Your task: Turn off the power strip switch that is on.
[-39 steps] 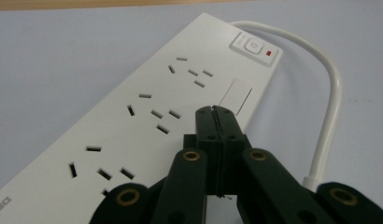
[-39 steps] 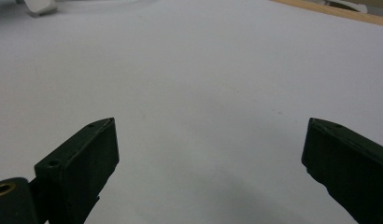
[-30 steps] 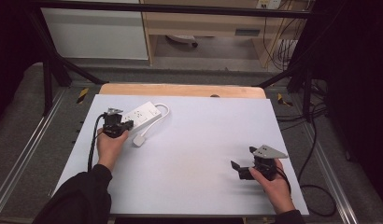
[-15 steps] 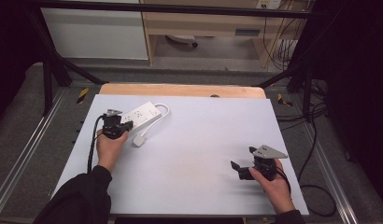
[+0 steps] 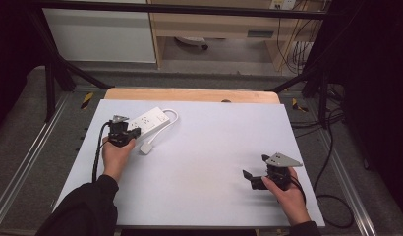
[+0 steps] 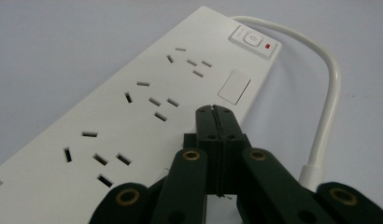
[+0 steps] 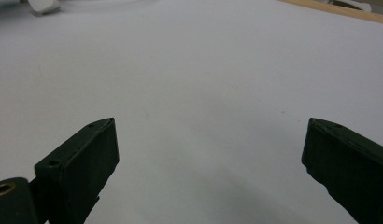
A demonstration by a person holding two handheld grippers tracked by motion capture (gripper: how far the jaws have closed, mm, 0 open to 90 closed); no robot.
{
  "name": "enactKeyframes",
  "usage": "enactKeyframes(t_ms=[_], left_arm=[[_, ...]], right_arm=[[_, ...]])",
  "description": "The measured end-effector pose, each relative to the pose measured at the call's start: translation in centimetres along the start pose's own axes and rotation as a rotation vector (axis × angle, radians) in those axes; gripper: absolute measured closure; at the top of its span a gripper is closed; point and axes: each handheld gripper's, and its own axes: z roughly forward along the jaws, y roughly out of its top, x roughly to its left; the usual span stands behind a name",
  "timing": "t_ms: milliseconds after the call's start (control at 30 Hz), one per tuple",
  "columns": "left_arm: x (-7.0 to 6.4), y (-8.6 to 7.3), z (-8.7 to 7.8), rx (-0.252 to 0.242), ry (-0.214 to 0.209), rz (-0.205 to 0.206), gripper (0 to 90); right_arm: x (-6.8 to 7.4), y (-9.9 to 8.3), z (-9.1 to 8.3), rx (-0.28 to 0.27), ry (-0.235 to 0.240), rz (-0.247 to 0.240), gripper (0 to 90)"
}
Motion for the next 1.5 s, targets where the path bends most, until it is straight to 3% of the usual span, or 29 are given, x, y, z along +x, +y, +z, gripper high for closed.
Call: enactKeyframes(t_ms=[467,800,967,1233,1400,1500], left_arm=[[-0.06,-0.10,0.32,0.000,-0.023,-0.018,90.0],[0.00,0.15,-0.08,-0.023,-0.013,-0.006,90.0],[0.49,0.08,0.04,-0.010,0.006,-0.012,90.0],[0.10,0.06,0.20,-0.007,0.008,0.005,90.0],[0.35,-0.01,0.21,-0.017,0.010,-0.014,90.0],[-0.05,0.01,0.17,-0.007,0.018,0.011,90.0]], right_arm=[[0.00,-0.02,0.00,0.001,0.000,-0.001,4.5],[-0.01,0.00,-0.02,0.000,0.001,0.002,4.5],[0.01,0.00,0.01,0.000,0.000,-0.001,4.5],[0.04,0.00,-0.01,0.000,0.002,-0.001,4.5],[0.00,-0.03,-0.06,0.001,0.001,-0.002,4.5],[0.02,-0.02,0.01,0.003,0.003,-0.002,4.5]])
